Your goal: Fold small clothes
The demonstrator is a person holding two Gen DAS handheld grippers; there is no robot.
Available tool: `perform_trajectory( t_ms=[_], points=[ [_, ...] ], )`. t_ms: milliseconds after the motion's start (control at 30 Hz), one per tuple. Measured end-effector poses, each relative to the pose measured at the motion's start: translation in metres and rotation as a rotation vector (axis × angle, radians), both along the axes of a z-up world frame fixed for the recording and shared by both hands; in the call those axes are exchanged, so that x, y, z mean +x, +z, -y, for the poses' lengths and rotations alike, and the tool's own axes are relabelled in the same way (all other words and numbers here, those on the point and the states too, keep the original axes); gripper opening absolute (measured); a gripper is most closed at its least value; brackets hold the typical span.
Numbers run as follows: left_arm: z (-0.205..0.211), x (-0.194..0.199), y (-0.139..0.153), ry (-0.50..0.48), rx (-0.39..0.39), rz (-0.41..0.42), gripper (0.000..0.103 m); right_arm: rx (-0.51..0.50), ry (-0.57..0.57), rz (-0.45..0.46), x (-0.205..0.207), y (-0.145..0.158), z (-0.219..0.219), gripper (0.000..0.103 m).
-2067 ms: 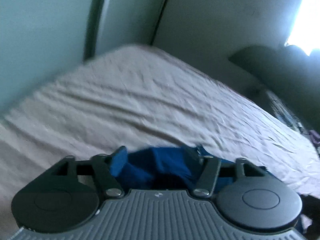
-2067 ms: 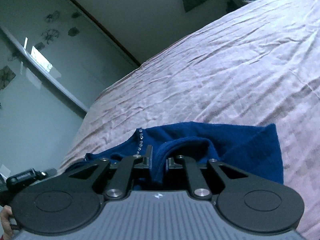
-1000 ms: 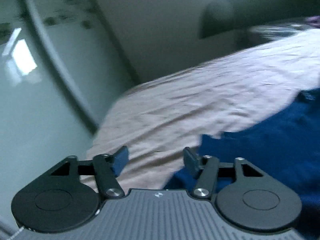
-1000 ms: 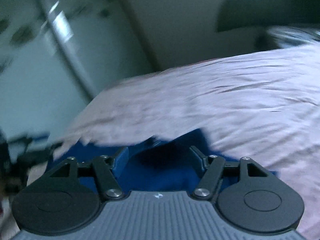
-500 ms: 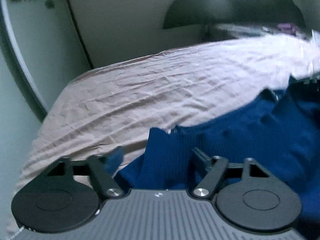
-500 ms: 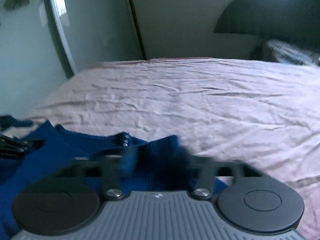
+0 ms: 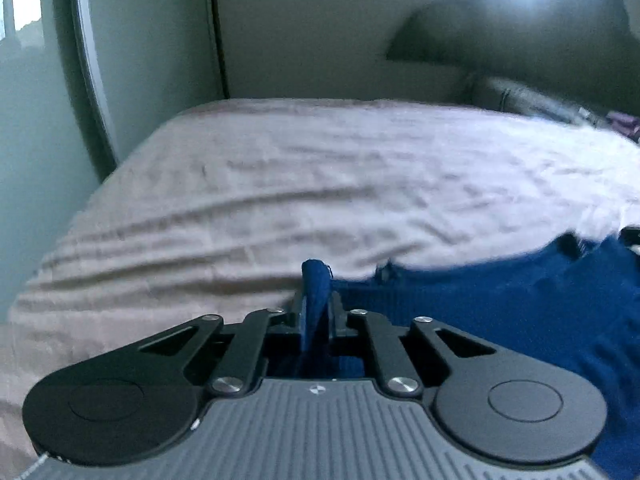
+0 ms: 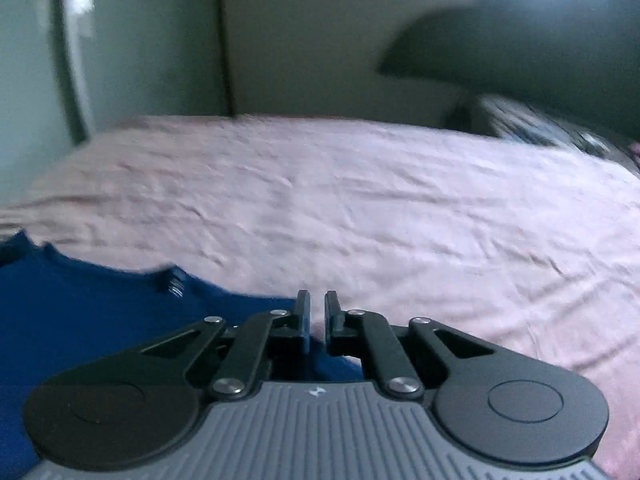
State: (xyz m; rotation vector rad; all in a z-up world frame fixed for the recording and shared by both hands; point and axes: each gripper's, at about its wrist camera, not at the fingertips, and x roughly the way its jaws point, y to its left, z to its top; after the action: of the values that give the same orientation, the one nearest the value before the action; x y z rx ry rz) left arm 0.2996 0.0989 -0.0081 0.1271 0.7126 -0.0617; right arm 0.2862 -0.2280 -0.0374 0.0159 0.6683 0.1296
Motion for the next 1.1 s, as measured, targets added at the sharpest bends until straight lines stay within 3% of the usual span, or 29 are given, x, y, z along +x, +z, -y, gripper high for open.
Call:
perform_trajectory(
  t_ms=[67,100,167,300,367,467,567,633,700,767,867,1000,1100],
  points=[
    [0.001,-0.01,0.004,0.006,0.022,0.045,0.033,-0.001,-0.051,0.034,-0.017,0.008,0.003,0.007],
    [0.001,-0.016,0.009,0.007,0.021,0.066,0.036,0.019,-0.03,0.06,-0.029,0.014,0.003,0.007],
    [0.001,-0.03,0.019,0.028,0.034,0.108,0.065,0.098,0.111,0.073,-0.055,0.025,-0.003,0.008],
    [0.01,-0.071,0.035,0.0,0.076,0.175,0.079,0.233,0.436,-0.04,-0.096,0.028,-0.029,0.008],
    [0.018,-0.091,0.036,-0.03,0.103,0.17,0.089,0.214,0.521,-0.094,-0.109,0.021,-0.046,0.008],
    [0.023,-0.118,0.027,-0.038,0.152,0.14,0.091,0.118,0.466,-0.113,-0.109,0.006,-0.055,0.007],
    [0.022,-0.145,0.021,-0.001,0.19,0.123,0.09,0.172,0.35,-0.082,-0.121,0.018,-0.049,0.012],
    [0.015,-0.168,0.02,0.008,0.138,0.123,0.092,0.131,0.371,-0.023,-0.142,0.027,-0.057,0.032],
    [0.011,-0.183,0.012,-0.014,0.115,0.091,0.093,0.097,0.406,-0.007,-0.154,0.027,-0.061,0.088],
    [0.011,-0.192,0.001,-0.001,0.157,0.086,0.094,0.03,0.447,-0.013,-0.161,0.018,-0.072,0.088],
    [0.006,-0.205,0.003,0.008,0.137,0.097,0.092,-0.112,0.41,-0.012,-0.17,0.009,-0.086,0.088],
    [-0.006,-0.213,0.003,0.029,0.108,0.074,0.094,-0.108,0.433,0.076,-0.195,0.026,-0.095,0.089],
    [-0.012,-0.218,0.002,0.048,0.067,0.055,0.093,-0.128,0.463,0.056,-0.199,0.02,-0.106,0.089]
  ],
)
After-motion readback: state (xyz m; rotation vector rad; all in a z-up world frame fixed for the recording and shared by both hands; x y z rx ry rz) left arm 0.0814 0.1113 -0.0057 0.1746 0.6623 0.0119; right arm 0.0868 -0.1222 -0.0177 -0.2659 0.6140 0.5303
